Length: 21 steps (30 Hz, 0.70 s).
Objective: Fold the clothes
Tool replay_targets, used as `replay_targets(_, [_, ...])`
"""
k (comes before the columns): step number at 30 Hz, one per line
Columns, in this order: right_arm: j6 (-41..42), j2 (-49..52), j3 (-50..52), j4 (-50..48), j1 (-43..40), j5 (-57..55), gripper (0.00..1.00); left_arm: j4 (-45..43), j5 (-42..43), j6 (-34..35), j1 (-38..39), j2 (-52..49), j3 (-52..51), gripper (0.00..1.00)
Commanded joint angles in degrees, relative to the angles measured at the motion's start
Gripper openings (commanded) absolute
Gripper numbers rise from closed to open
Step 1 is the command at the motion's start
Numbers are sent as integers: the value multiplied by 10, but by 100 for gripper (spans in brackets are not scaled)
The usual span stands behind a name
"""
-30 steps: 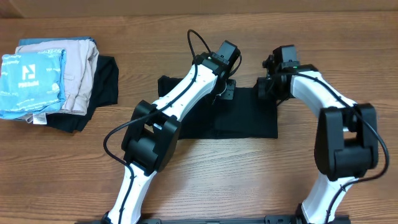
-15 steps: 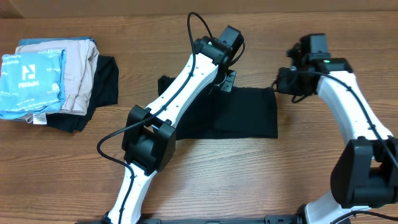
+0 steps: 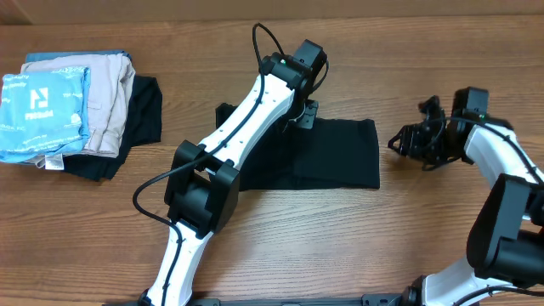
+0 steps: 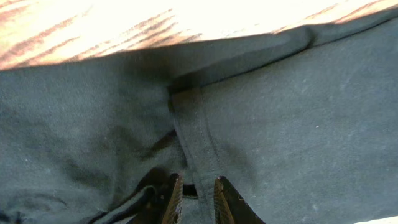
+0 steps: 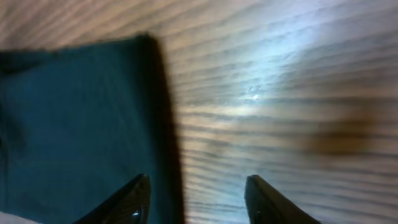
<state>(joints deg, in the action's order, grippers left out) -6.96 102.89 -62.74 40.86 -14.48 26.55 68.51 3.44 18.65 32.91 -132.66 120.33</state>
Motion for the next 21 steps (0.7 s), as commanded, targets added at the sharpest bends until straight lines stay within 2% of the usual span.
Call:
replay_targets(1, [-11, 1, 42, -42, 3, 65, 65, -10, 6, 11, 2, 7, -4, 22])
replay_targets(3, [-11, 1, 64, -80, 3, 109, 69, -13, 6, 11, 2, 7, -4, 22])
replay_targets(7, [-10, 1, 85, -111, 4, 122, 66, -15, 6, 11, 2, 7, -7, 24])
replay_targets(13, [-10, 1, 118, -178, 39, 116, 48, -14, 6, 11, 2, 7, -7, 25])
replay_targets(19, [-9, 1, 121, -188, 44, 104, 46, -10, 6, 10, 2, 7, -7, 25])
replay_targets(21, [-10, 1, 121, -188, 44, 104, 41, -10, 6, 10, 2, 7, -7, 25])
